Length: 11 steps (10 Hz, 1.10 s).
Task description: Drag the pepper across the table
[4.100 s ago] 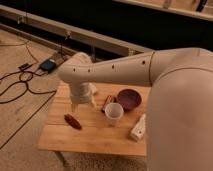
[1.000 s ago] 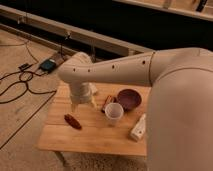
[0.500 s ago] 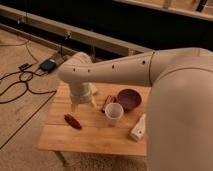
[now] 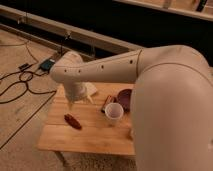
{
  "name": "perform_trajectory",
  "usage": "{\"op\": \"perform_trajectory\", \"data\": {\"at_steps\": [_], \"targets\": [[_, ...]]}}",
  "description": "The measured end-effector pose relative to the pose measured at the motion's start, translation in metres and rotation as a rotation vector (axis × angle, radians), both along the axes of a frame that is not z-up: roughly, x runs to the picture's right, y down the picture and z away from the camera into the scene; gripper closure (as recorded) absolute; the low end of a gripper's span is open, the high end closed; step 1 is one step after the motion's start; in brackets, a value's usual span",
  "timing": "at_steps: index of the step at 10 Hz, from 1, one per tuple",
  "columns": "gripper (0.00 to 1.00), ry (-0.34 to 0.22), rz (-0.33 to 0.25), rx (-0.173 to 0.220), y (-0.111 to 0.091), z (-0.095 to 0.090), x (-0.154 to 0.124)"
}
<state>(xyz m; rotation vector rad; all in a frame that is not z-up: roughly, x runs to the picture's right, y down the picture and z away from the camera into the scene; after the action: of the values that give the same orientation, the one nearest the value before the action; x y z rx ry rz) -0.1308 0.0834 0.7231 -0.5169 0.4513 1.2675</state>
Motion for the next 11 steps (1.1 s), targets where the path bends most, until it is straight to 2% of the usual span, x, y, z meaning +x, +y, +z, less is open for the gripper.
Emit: {"op": "perform_trajectory", "data": {"at_steps": [2, 5, 8, 11], "targets": [[0.35, -0.067, -0.050, 0.026, -0.007, 0.011, -0.016], [0.35, -0.161, -0.091, 0.030, -0.007, 0.030, -0.033], [0.35, -0.237, -0.136, 0.019, 0.000, 0.059, -0.041], [0.35, -0.286, -0.190, -0.010, 0.011, 0.080, -0.050]]}}
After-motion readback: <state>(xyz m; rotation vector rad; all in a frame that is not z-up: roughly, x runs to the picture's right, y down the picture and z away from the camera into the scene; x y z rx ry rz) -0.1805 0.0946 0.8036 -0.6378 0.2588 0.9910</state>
